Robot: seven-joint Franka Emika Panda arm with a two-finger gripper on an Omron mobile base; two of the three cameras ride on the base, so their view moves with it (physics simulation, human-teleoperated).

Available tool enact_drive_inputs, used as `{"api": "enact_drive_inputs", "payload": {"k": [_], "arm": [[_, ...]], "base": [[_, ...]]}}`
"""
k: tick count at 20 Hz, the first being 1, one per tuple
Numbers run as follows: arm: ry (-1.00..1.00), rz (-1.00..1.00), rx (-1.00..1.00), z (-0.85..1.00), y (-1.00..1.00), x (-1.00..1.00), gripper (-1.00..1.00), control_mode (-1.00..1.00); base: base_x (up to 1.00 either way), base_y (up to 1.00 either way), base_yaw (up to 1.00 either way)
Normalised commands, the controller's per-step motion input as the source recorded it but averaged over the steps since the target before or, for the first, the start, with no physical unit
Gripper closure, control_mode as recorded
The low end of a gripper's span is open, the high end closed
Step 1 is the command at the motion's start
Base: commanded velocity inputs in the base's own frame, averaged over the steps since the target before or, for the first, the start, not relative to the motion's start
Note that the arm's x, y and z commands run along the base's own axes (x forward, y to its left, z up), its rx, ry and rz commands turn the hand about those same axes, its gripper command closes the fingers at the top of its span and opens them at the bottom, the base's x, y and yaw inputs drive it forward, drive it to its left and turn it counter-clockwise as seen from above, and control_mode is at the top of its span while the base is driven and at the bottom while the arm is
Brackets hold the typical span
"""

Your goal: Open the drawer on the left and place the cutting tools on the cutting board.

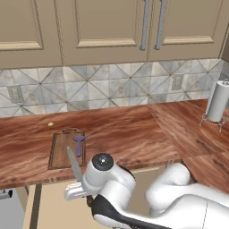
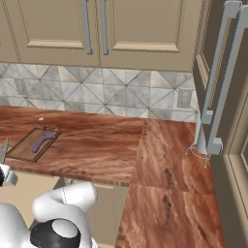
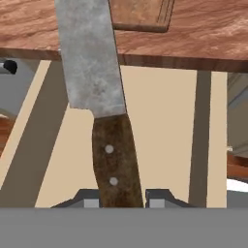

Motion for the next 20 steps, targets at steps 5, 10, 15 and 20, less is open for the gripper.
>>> {"api": "enact_drive_inputs", "payload": {"k": [5,10,15,20], "arm": [[0.00,-0.09,0.00,0.61,0.02,1.00,1.00,-1.00],[0.13,-0.02,0.00,0.21,0.05,0.77,1.00,-1.00],[0.16,0.00,0.00,0.01,0.02,0.71,1.00,-1.00],[0.15,0.00,0.00,0.00,0.35,0.76,1.00,-1.00]], "base": [[0.00,0.00,0.00],[0.00,0.00,0.00],[0.00,0.00,0.00],[0.00,0.00,0.00]]}}
